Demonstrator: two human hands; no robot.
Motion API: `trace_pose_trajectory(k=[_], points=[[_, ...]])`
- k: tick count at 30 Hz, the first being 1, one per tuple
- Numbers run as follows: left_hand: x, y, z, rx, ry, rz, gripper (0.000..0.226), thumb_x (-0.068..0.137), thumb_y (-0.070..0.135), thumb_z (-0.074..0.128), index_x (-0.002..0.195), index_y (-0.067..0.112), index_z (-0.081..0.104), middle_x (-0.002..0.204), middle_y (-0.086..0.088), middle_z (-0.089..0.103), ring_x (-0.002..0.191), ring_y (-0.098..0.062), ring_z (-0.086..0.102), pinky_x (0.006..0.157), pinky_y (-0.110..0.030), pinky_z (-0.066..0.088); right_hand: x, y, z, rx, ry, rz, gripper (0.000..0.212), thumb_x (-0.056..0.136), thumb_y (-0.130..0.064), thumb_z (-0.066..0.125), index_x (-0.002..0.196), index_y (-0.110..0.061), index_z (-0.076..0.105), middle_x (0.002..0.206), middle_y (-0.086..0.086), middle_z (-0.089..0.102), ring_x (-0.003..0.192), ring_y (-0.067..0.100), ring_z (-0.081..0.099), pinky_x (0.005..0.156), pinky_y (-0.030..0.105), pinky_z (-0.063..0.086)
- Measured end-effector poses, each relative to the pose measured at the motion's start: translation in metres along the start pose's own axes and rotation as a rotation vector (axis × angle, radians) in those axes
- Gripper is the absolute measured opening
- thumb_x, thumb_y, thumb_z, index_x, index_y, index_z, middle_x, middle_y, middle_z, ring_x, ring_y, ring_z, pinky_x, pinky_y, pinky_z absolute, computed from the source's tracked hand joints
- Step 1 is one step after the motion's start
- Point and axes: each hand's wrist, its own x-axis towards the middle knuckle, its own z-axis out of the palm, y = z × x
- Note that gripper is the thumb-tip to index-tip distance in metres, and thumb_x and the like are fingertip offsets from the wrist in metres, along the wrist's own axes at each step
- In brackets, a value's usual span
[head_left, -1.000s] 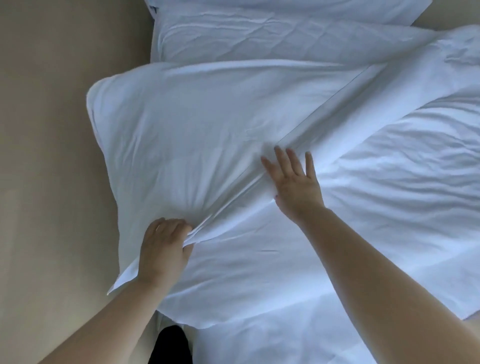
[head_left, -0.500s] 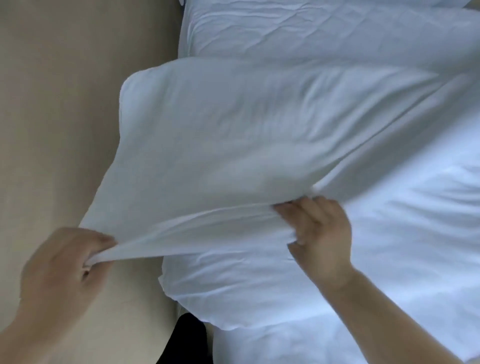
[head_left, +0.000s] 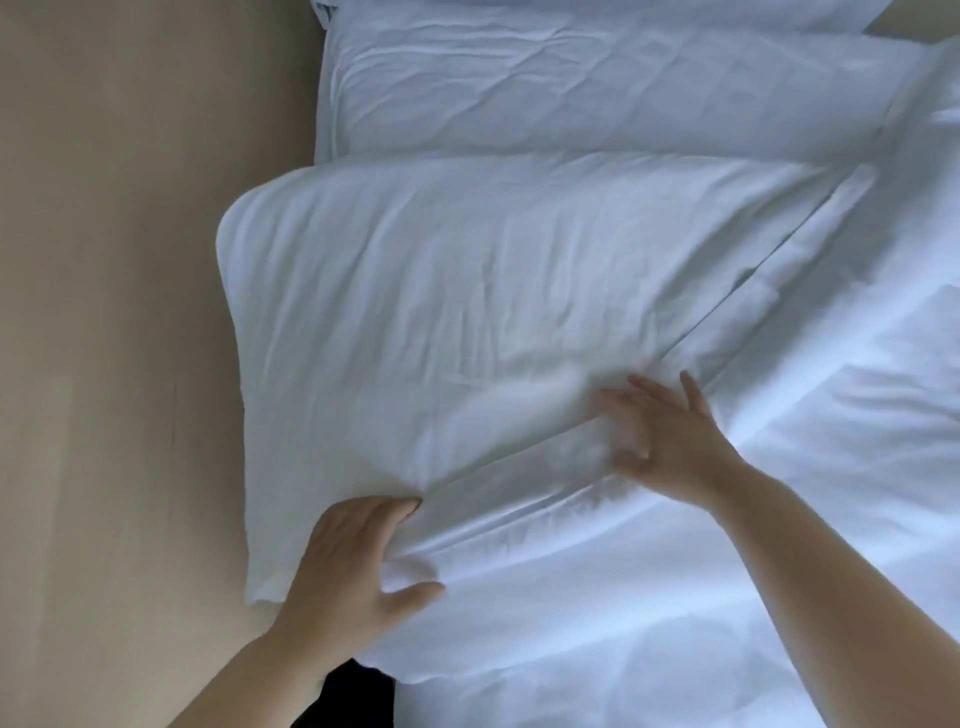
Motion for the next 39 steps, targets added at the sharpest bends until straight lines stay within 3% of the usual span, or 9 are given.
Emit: trace_pose_trajectory(k=[6, 12, 15, 17, 19, 25, 30, 35, 39], points=[[0.036, 0.039, 0.012, 0.190, -0.063, -0.001, 0.046, 0.058, 0.053, 0.042, 0.085, 0.025, 0.067, 0.068, 0.011, 0.064, 0.061, -0.012, 0.064, 0.064, -0.018, 0.036, 0.011, 0.026, -0.008, -0.155, -0.255, 0.041, 0.057, 0.081, -0.031, 0.057, 0.134, -0.029, 0.036, 0.141, -0.004, 0.037, 0.140, 0.011, 0.019, 0.112, 0.042, -0.016], [0.046, 0.091, -0.016, 0.093, 0.088, -0.240, 0.012, 0.081, 0.021, 0.066, 0.087, 0.010, 0.067, 0.064, 0.013, 0.043, 0.079, -0.028, 0.059, 0.052, -0.023, 0.029, -0.021, 0.072, -0.041, -0.072, -0.393, 0.057, 0.040, 0.081, -0.043, 0.060, 0.117, -0.028, 0.048, 0.111, -0.009, 0.050, 0.116, 0.010, 0.043, 0.114, 0.038, -0.007], [0.031, 0.139, -0.022, 0.040, 0.441, -0.196, 0.012, 0.066, 0.018, 0.058, 0.068, 0.007, 0.064, 0.060, 0.005, 0.054, 0.055, -0.020, 0.049, 0.052, -0.016, 0.031, -0.044, 0.096, -0.052, -0.358, 0.054, -0.162, 0.018, 0.078, -0.012, 0.056, 0.074, -0.023, 0.042, 0.071, -0.007, 0.055, 0.078, 0.021, 0.054, 0.093, 0.028, 0.031], [0.020, 0.167, -0.010, 0.057, 0.548, -0.189, 0.008, 0.063, 0.016, 0.055, 0.064, 0.012, 0.060, 0.064, 0.002, 0.055, 0.057, -0.015, 0.044, 0.049, -0.015, 0.031, -0.065, 0.124, -0.049, -0.375, 0.616, -0.264, 0.024, 0.054, -0.001, 0.068, 0.065, -0.015, 0.052, 0.049, 0.002, 0.057, 0.047, 0.024, 0.045, 0.061, 0.023, 0.035], [0.004, 0.176, 0.023, 0.227, 0.481, -0.123, 0.011, 0.063, 0.017, 0.047, 0.071, 0.019, 0.055, 0.059, 0.001, 0.053, 0.067, -0.017, 0.043, 0.045, -0.017, 0.028, -0.086, 0.147, -0.026, -0.218, 0.815, -0.324, 0.019, 0.041, 0.001, 0.057, 0.056, -0.010, 0.059, 0.039, 0.003, 0.053, 0.034, 0.023, 0.046, 0.057, 0.026, 0.033], [-0.037, 0.136, 0.111, 0.408, 0.236, -0.239, 0.031, 0.056, 0.013, 0.032, 0.076, 0.014, 0.055, 0.068, -0.007, 0.061, 0.070, -0.022, 0.053, 0.061, -0.026, 0.033, -0.093, 0.174, 0.117, -0.176, 0.565, -0.355, 0.055, 0.063, -0.017, 0.041, 0.117, -0.007, 0.048, 0.078, 0.004, 0.067, 0.086, 0.023, 0.053, 0.104, 0.034, 0.023], [-0.020, 0.163, 0.092, 0.400, 0.118, -0.340, 0.032, 0.057, 0.032, 0.047, 0.070, 0.006, 0.062, 0.070, -0.008, 0.062, 0.063, -0.030, 0.061, 0.057, -0.035, 0.050, -0.088, 0.169, 0.085, 0.046, 0.550, -0.339, 0.041, 0.063, -0.029, 0.040, 0.086, -0.017, 0.072, 0.065, -0.008, 0.064, 0.061, 0.013, 0.065, 0.083, 0.025, 0.033], [0.000, 0.198, 0.097, 0.204, 0.190, -0.176, 0.040, 0.070, 0.044, 0.043, 0.101, 0.020, 0.049, 0.102, -0.008, 0.065, 0.098, -0.018, 0.045, 0.094, -0.026, 0.028, -0.084, 0.196, 0.052, 0.046, 0.650, -0.221, 0.044, 0.065, -0.014, 0.033, 0.087, -0.010, 0.071, 0.077, 0.001, 0.068, 0.079, 0.015, 0.051, 0.086, 0.029, 0.034], [0.045, 0.237, 0.115, 0.172, 0.042, -0.031, 0.045, 0.085, 0.054, 0.035, 0.112, 0.022, 0.049, 0.115, 0.002, 0.059, 0.105, -0.012, 0.045, 0.106, -0.016, 0.012, -0.077, 0.245, 0.037, -0.140, 0.506, -0.049, 0.060, 0.055, -0.004, 0.027, 0.093, -0.013, 0.072, 0.093, 0.001, 0.072, 0.082, 0.018, 0.070, 0.091, 0.038, 0.044]])
